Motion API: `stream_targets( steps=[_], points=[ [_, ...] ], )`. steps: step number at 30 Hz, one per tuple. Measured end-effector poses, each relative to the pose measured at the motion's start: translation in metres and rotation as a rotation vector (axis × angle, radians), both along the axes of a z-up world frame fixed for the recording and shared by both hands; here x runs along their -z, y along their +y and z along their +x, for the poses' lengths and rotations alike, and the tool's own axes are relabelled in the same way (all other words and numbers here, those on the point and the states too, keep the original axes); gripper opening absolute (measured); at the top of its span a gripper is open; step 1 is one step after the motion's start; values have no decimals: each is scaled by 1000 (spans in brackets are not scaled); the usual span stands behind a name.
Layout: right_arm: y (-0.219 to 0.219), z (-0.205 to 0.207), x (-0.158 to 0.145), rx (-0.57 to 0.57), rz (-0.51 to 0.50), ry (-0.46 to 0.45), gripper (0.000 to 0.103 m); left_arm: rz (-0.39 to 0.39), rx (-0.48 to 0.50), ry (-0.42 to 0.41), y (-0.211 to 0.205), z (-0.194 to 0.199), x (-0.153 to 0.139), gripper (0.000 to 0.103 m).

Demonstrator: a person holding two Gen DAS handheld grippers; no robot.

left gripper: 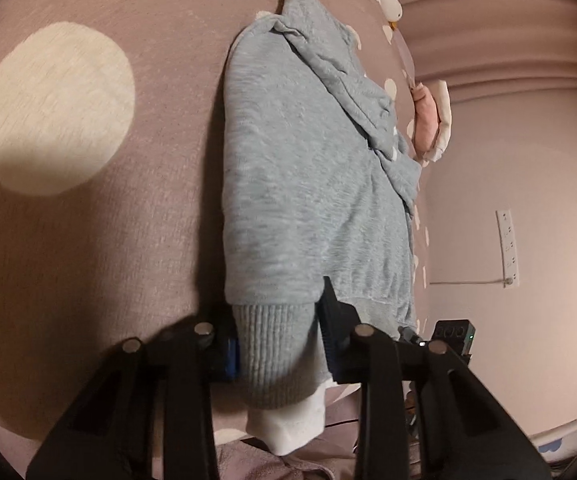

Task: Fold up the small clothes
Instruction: 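Grasp the sweatshirt hem with both tools, then fold the hem up onto the collar with both tools and release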

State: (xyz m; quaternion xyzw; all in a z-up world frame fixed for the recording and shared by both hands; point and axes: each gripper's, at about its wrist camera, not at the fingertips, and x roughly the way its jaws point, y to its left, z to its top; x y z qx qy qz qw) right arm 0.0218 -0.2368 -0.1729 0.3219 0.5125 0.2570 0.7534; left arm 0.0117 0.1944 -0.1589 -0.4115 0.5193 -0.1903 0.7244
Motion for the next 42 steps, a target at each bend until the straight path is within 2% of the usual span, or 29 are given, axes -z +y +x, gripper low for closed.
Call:
stream_targets(
  steps=[2,4,9,12,16,27,33,42],
  points=[
    [2,0,-1,1,-15,-6,32,10,4,-4,-1,-1,-3,25],
    [5,-2,-4,-1,-24,-16,27,-23,18,-13,-2,-2,-5,18],
    [3,-4,-17,23,50,-82,21,-92,27,-63,-5,1,-15,17],
    [2,-1,-30,40,91,-147,21,-92,12,-91,-6,7,-23,16],
    [5,5,-43,40,144,-218,20,-142,10,-144,-11,16,-35,16],
    [1,32,-73,61,259,-339,20,-226,-20,-240,-8,46,-62,15],
    [-7,48,-88,100,263,-394,20,-249,-47,-288,-3,73,-78,15],
    [-16,87,-103,156,263,-419,20,-243,-51,-315,-4,128,-96,15]
  ],
)
